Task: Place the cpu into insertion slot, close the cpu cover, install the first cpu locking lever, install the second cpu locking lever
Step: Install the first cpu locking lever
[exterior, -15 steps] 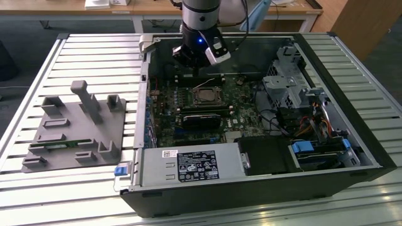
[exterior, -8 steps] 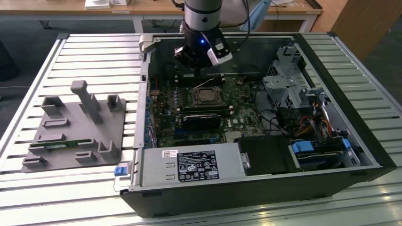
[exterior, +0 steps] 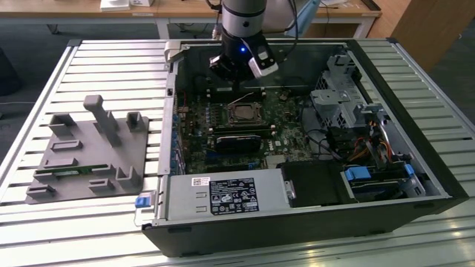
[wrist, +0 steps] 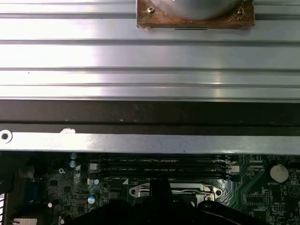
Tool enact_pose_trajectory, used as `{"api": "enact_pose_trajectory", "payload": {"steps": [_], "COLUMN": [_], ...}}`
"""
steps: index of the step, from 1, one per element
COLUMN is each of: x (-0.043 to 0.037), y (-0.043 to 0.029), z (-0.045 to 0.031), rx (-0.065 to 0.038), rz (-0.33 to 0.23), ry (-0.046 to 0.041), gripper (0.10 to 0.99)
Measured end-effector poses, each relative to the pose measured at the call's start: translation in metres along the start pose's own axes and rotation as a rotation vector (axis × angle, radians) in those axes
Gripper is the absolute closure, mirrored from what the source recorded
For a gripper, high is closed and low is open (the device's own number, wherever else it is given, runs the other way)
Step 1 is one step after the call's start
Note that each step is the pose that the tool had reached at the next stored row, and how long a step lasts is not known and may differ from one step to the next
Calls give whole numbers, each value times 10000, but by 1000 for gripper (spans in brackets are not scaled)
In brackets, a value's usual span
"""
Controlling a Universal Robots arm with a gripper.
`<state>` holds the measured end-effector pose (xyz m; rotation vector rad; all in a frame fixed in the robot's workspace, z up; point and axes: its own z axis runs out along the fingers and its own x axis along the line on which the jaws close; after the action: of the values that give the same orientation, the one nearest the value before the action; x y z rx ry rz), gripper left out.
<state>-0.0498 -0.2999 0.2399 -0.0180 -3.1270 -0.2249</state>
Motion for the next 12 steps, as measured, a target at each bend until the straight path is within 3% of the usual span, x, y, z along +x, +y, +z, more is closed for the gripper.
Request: {"api": "enact_pose_trajectory", "payload": {"steps": [3,12], "x": [-1,-58], "y": [1,4], "z": [12,57], "rx": [110,97], "rz": [-2,-1], "ry": [-7,-7], "gripper": [980,980]}}
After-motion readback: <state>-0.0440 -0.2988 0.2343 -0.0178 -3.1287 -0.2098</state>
